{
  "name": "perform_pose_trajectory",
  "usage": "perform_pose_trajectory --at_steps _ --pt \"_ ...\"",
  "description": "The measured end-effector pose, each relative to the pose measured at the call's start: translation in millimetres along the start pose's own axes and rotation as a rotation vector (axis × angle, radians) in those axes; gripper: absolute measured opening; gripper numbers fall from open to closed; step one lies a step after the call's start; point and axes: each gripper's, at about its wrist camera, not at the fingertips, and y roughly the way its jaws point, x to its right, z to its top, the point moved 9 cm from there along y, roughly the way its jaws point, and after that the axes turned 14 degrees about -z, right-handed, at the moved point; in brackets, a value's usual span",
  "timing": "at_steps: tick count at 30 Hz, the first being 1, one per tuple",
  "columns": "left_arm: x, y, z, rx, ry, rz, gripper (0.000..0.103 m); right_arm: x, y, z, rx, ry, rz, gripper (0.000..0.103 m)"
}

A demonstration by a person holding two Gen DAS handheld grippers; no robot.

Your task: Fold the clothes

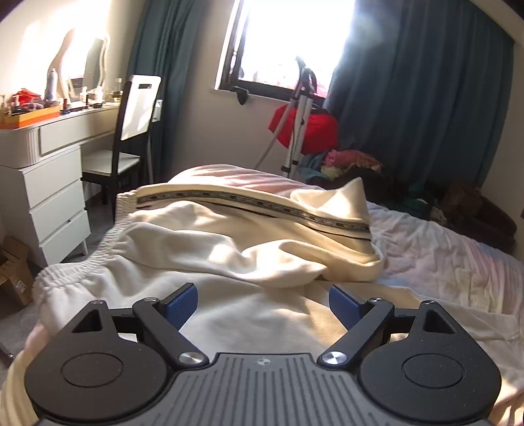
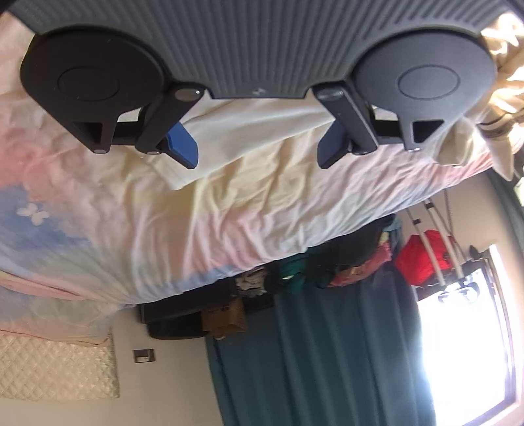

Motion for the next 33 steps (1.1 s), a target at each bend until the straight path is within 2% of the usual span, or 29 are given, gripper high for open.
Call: perform_pose_trajectory --at_steps 4,7,10,14,18,22,25,28,30,32,33 --pt "43.2 54.6 -3.5 -0.041 0.074 -0.032 0.089 -36.8 -19.8 -15.3 -0.036 0.042 0.150 0.082" --pt "77.1 95.7 -4.5 -0.061 0.140 -0.065 0.089 -62.1 -28.4 -25.9 -0.050 -0.004 0.211 0.082" --pt "113.5 139.0 -3.5 -0.068 0.219 -0.097 0.089 -72.0 -29.6 -27.8 -0.049 -0.014 0.230 0.082" --pt "155.2 208.2 3.0 -0.068 0.321 -0.087 0.089 -70.2 -14.0 -31.1 -0.072 0.020 0.206 0.082" --pt "181.7 282.0 6.5 -0.092 0.414 -0.033 0.088 -65.8 11.1 -37.6 -0.118 0.064 0.182 0.082" --pt "193.7 341.2 9.5 -0.115 0.455 0.014 0.086 -63.6 37.3 -44.3 -0.147 0.090 0.150 0.082" --pt "190.6 374.8 11.2 -0.138 0.495 0.096 0.083 -63.9 56.2 -49.6 -0.182 0.110 0.133 0.082" --pt "184.5 403.5 12.0 -0.174 0.524 0.161 0.067 -65.1 68.7 -53.0 -0.206 0.131 0.132 0.082" --pt "181.0 414.4 12.1 -0.205 0.497 0.150 0.029 -64.3 70.6 -53.8 -0.210 0.138 0.132 0.082" --pt "177.0 417.7 15.0 -0.211 0.459 0.147 0.013 -62.7 71.5 -53.7 -0.215 0.148 0.133 0.082" --pt "177.0 416.1 18.1 -0.199 0.457 0.149 0.009 -61.8 72.0 -53.7 -0.217 0.153 0.134 0.082"
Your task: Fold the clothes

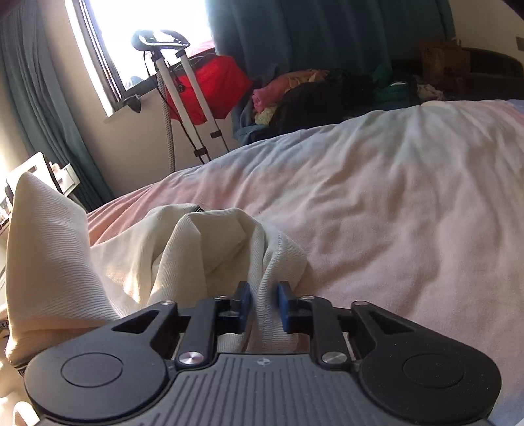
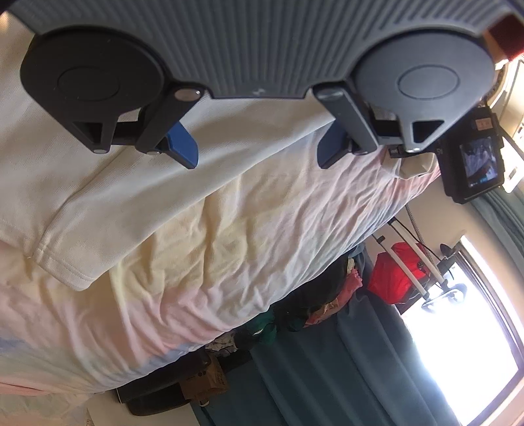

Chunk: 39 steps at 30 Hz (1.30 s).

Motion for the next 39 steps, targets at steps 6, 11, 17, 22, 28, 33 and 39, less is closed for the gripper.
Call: perform_pose_trajectory --at_steps 6,11,17,22,28,33,39 --pt "9.6 -42.0 43.4 0.127 -0.024 -0.097 0.005 5.8 -8.1 8.2 0.024 0.028 0.000 0.082" --pt "62.3 -110.2 110.7 0.307 0.011 -0.326 0.005 14.8 -11.3 14.9 0.045 0.057 -0.025 0.082" --pt "151.4 -157.8 158.9 0.431 0.105 -0.546 0.006 33.8 -10.8 22.4 0.068 0.115 -0.073 0.082" --pt "193.7 -140.3 138.9 0.327 0.094 -0.635 0.011 46.4 -4.1 24.5 0.058 0.155 -0.087 0.082" --pt "165.4 -158.4 102.0 0.269 0.064 -0.636 0.052 46.3 1.0 19.7 0.041 0.152 -0.075 0.082" --pt "79.8 -213.2 43.8 0.241 -0.041 -0.598 0.061 42.5 0.8 15.7 0.014 0.171 -0.028 0.082" --pt "-28.3 -297.6 -59.4 0.253 -0.090 -0.356 0.068 23.0 3.4 4.6 -0.139 0.296 0.230 0.083"
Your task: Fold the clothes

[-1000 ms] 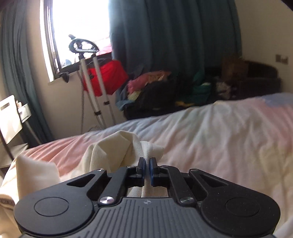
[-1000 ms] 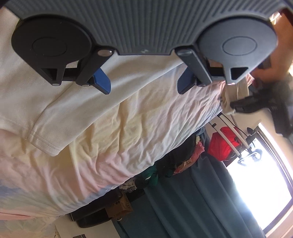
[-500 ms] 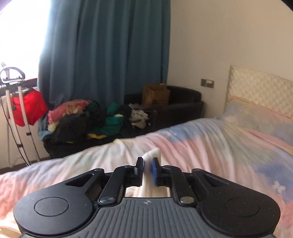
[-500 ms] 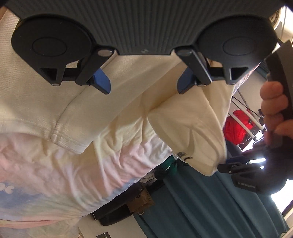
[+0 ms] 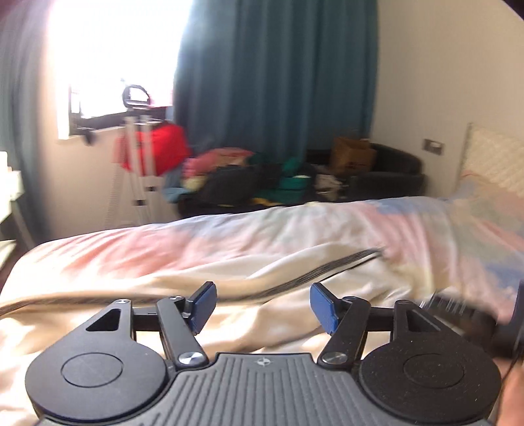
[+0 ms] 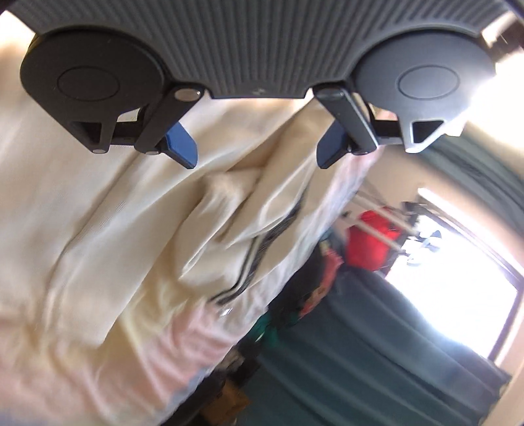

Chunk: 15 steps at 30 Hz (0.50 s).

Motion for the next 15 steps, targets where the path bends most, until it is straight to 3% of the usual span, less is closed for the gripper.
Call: perform_pose_trajectory --at_steps 3,6,9,11,15 --pt "-31.9 -54.5 -37.9 0.011 -0.111 0.050 0.069 -14.9 3.4 -9.7 -0.103 0.057 0.138 0.083" --pt "-58.2 -84.0 -63.8 0.050 -0.243 0.062 0.070 -30.8 2.2 -16.3 -0.176 0.099 0.246 0.083" --pt "-78.5 -99.9 -78.8 0.081 -0.358 0.042 0.070 -42.5 7.1 -18.4 -0.233 0.155 0.293 0.083" --pt "-86.1 -99.9 -85.0 0.093 -0.398 0.029 0.070 -49.1 19.2 -19.1 -0.308 0.229 0.316 0.083" --pt "-86.5 -84.4 -98.2 0.058 -0.372 0.046 0.070 -55.1 53.7 -16.3 -0.270 0.223 0.189 0.083"
